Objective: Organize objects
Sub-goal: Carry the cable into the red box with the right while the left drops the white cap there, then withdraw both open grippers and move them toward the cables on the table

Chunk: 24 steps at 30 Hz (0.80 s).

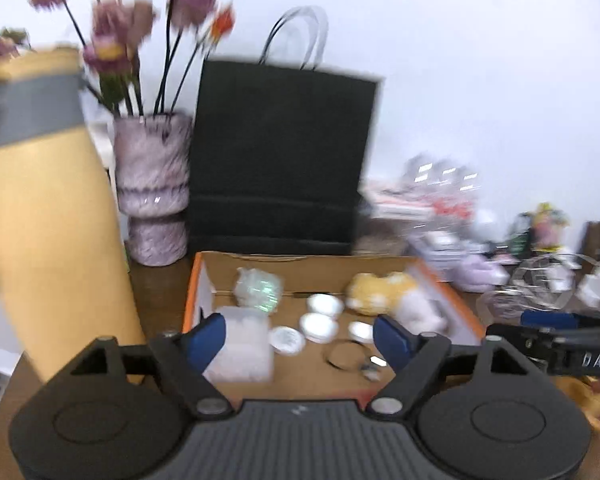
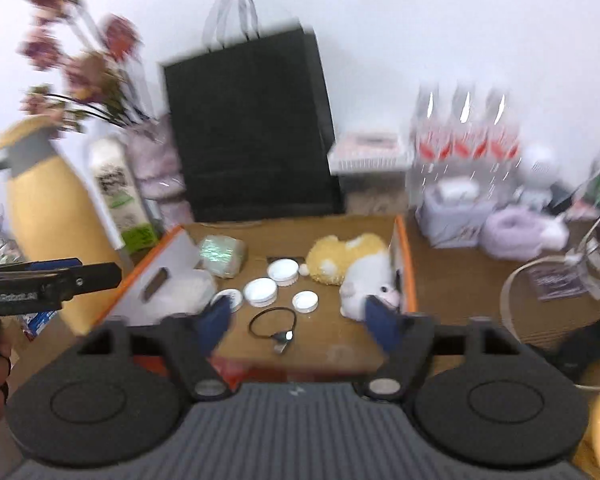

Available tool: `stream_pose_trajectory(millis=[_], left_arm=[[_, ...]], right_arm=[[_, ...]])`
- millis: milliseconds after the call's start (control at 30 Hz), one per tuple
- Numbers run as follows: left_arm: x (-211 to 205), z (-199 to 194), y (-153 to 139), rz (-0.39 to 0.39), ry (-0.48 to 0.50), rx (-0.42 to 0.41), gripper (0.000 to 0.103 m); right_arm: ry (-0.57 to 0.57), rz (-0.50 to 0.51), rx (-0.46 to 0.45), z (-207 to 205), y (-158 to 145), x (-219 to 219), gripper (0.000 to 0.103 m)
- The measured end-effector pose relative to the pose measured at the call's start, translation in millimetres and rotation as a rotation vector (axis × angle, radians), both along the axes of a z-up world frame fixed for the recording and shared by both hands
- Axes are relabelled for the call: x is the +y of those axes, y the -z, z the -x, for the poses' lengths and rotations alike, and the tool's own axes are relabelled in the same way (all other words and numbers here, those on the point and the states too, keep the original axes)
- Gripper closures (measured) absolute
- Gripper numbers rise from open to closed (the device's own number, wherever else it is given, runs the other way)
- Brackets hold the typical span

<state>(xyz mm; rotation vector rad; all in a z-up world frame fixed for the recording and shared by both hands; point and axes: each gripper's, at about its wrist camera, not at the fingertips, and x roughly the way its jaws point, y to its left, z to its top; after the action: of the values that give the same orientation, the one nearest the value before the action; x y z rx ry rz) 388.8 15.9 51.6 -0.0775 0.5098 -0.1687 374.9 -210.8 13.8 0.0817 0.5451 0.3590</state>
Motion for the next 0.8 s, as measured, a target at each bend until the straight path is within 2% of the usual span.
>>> stream_pose_trajectory(millis=[67, 133, 200, 233, 267, 333, 400, 500, 567, 667, 767, 800], left_arm=[[0.4, 50.2, -5.6, -0.006, 0.042, -0.055, 0.017], [0.3, 102.7, -7.9, -0.020, 0.057, -0.137, 0.009], [3.5, 159.4, -5.4, -0.024, 0.030, -0.224, 0.000], [5.1, 181.3, -2.0, -0.016, 0.009, -0.244, 0.000], [5.5, 202.3, 3.1, -0.015, -0.012, -0.241, 0.000], [3.4, 233.6, 15.4, -0.024, -0.056, -0.181, 0.000], [-0.8, 258.3, 30.9, -0.031, -0.081, -0.126, 0.000], [-6.3, 289.0, 53.4, -0.060, -0.071, -0.039, 0.000], [-7.2, 298.1, 63.9, -0.092, -0.098, -0.020, 0.000], [-4.5, 291.0, 69.0, -0.106, -0.162, -0.003, 0.001], [0.4, 279.7, 74.8, -0.097, -0.188, 0.000, 0.002], [0.5, 273.4, 77.4, -0.102, -0.193, 0.008, 0.003]], right_arm=[[0.005, -0.013, -0.066, 48.2, -14.5, -16.1, 0.014], [0.005, -0.050, -0.101, 95.1, -22.6, -33.0, 0.002], [-0.018, -0.083, -0.126, 141.8, -17.2, -47.4, 0.000], [-0.026, -0.088, -0.118, 160.1, -9.9, -49.8, 0.000], [-0.020, -0.089, -0.087, 178.0, 1.0, -51.2, 0.000], [-0.014, -0.061, -0.032, 202.7, 20.2, -50.8, 0.000], [-0.025, 0.002, -0.006, 231.1, 39.1, -46.4, 0.000], [-0.061, 0.136, 0.002, 268.2, 63.9, -38.0, 0.000], [-0.082, 0.200, 0.006, 278.6, 75.4, -34.1, 0.000], [-0.054, 0.207, 0.022, 271.7, 85.9, -32.0, 0.006], [-0.077, 0.179, 0.001, 261.9, 89.1, -26.4, 0.010], [-0.085, 0.176, -0.001, 259.0, 91.7, -23.4, 0.015]])
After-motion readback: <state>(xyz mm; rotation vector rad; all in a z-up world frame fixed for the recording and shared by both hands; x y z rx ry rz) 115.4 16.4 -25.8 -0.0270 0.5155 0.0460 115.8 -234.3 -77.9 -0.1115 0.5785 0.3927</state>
